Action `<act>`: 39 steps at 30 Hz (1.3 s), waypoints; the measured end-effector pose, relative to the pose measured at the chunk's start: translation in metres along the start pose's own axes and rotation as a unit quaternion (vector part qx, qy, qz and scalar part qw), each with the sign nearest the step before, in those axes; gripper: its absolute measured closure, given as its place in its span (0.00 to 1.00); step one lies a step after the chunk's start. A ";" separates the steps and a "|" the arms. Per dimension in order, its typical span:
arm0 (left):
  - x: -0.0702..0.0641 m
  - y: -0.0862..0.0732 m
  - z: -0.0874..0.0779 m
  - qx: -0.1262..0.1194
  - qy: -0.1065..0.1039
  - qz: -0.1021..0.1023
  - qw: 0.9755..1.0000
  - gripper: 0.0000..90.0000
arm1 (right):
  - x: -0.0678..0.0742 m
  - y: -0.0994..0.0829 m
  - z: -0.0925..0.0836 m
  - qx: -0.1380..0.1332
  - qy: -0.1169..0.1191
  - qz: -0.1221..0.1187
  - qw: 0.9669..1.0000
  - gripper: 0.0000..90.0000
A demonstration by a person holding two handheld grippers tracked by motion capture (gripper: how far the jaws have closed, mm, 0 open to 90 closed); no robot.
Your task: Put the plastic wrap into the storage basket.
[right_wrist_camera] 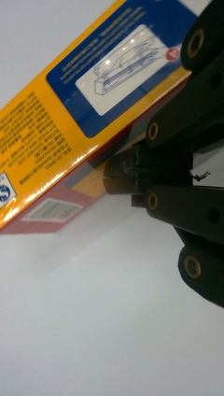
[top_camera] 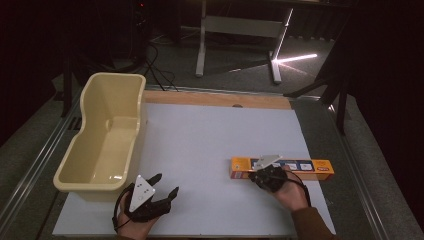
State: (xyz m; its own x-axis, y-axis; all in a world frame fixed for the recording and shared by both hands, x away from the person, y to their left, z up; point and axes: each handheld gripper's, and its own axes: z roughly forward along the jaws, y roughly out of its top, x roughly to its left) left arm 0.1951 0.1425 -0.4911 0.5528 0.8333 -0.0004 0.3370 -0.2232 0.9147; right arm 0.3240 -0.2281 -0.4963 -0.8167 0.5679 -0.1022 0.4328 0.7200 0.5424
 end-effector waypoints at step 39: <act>0.000 -0.001 0.001 0.005 -0.004 -0.006 1.000 0.36 | -0.128 -0.033 -0.021 0.048 -0.001 0.058 0.997 0.17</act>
State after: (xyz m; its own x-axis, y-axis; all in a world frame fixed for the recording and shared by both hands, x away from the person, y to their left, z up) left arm 0.1959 0.1421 -0.4927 0.5538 0.8325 -0.0148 0.3509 -0.2173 0.9108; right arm 0.4065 -0.3333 -0.4840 -0.7586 0.6500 -0.0446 0.5590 0.6845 0.4680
